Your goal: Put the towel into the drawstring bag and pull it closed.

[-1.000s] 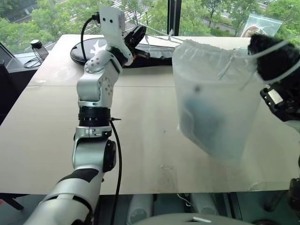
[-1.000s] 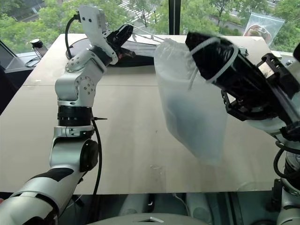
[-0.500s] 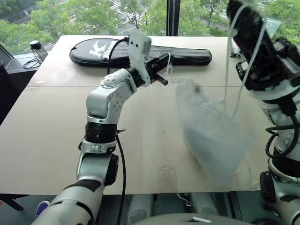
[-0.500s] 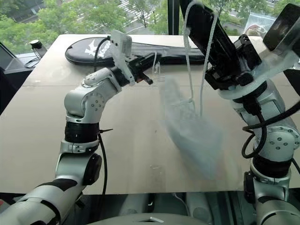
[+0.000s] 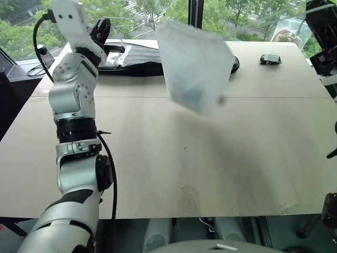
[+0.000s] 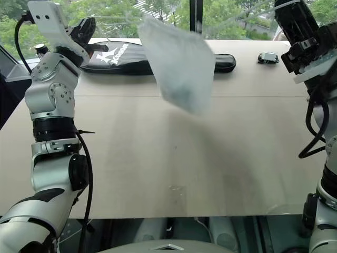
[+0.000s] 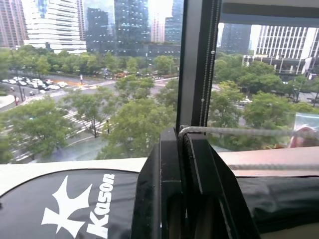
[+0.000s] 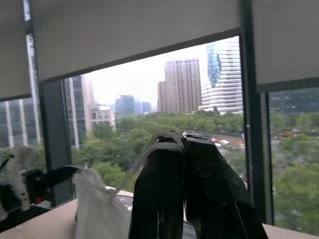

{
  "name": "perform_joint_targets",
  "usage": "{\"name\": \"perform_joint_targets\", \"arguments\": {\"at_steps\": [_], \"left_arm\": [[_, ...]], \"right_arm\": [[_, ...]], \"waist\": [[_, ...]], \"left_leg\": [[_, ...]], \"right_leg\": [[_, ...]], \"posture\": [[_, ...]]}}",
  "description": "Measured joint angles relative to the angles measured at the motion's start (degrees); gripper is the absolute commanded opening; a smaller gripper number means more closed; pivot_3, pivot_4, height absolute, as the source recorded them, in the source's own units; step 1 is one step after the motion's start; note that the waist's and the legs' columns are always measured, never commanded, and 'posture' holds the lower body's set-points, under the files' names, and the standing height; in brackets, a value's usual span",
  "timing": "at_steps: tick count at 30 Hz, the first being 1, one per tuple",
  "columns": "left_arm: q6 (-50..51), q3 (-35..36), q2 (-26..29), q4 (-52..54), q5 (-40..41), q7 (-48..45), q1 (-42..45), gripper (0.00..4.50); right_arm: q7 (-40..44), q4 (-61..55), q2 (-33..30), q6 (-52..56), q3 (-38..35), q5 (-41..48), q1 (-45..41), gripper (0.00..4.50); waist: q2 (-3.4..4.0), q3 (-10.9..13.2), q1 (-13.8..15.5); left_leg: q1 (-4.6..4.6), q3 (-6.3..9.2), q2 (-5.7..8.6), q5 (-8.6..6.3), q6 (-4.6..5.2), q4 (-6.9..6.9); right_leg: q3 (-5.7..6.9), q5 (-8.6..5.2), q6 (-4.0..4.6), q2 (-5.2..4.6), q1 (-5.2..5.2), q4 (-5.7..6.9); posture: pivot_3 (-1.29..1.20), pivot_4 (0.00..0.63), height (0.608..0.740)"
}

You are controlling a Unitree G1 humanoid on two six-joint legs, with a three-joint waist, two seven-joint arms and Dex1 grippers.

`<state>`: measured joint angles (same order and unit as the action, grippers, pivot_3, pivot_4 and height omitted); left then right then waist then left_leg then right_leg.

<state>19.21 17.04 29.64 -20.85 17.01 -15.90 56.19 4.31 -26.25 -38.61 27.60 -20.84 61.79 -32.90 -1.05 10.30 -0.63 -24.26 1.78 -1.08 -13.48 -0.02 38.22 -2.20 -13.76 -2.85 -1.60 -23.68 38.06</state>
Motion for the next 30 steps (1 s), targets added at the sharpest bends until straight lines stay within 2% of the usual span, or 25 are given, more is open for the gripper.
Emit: {"name": "perform_joint_targets", "arguments": {"at_steps": [2,10,20,25,27,30], "left_arm": [[0.3,0.5,0.0,1.6,0.1,0.8,-2.8,0.06],[1.2,2.4,0.1,2.4,2.0,4.2,-6.0,0.06],[3.5,3.4,0.1,4.8,6.8,5.7,-11.0,0.06],[4.5,5.7,-0.3,9.3,10.3,5.7,-13.0,0.06],[5.8,7.0,-0.1,12.0,11.5,5.7,-14.6,0.06],[9.2,7.2,0.6,18.9,13.4,3.6,-22.1,0.06]], "right_arm": [[-4.6,3.9,2.6,0.5,0.1,-4.3,0.3,0.0],[-9.9,11.6,5.2,0.9,0.4,-12.9,-1.1,0.0],[-10.8,16.8,5.2,0.9,0.3,-19.4,-1.1,0.0],[-5.6,16.0,5.2,0.7,-1.3,-17.4,-1.0,0.0],[-0.7,12.3,4.2,1.6,-2.4,-14.3,1.5,0.0],[8.4,3.8,1.3,5.9,-2.1,-8.6,13.7,0.0]], "waist": [[0.0,0.0,0.0],[0.01,0.0,-0.1],[0.01,0.0,-0.1],[0.02,0.0,-0.2],[0.02,0.0,-0.2],[-0.01,-0.1,-0.1]], "left_leg": [[0.0,0.01,0.0,0.0,0.0,-0.02],[-0.02,-0.02,0.0,0.0,0.0,-0.02],[-0.03,-0.01,0.0,0.0,0.0,-0.04],[-0.02,-0.01,-0.02,0.0,0.0,-0.04],[0.0,0.01,-0.03,0.0,0.0,-0.09],[0.05,0.02,-0.16,-0.01,0.0,-0.28]], "right_leg": [[0.01,0.0,0.0,0.0,-0.02,0.02],[-0.01,0.0,0.0,0.01,-0.06,0.03],[-0.01,0.0,0.0,0.0,-0.06,0.01],[-0.01,0.0,0.01,0.02,-0.06,0.02],[0.0,0.0,0.01,0.02,-0.04,0.0],[0.01,-0.02,0.0,-0.08,0.02,-0.14]], "posture": [[0.0,0.15,0.74],[0.0,0.15,0.74],[0.0,0.15,0.74],[0.0,0.15,0.74],[0.0,0.15,0.74],[0.0,0.15,0.74]]}}
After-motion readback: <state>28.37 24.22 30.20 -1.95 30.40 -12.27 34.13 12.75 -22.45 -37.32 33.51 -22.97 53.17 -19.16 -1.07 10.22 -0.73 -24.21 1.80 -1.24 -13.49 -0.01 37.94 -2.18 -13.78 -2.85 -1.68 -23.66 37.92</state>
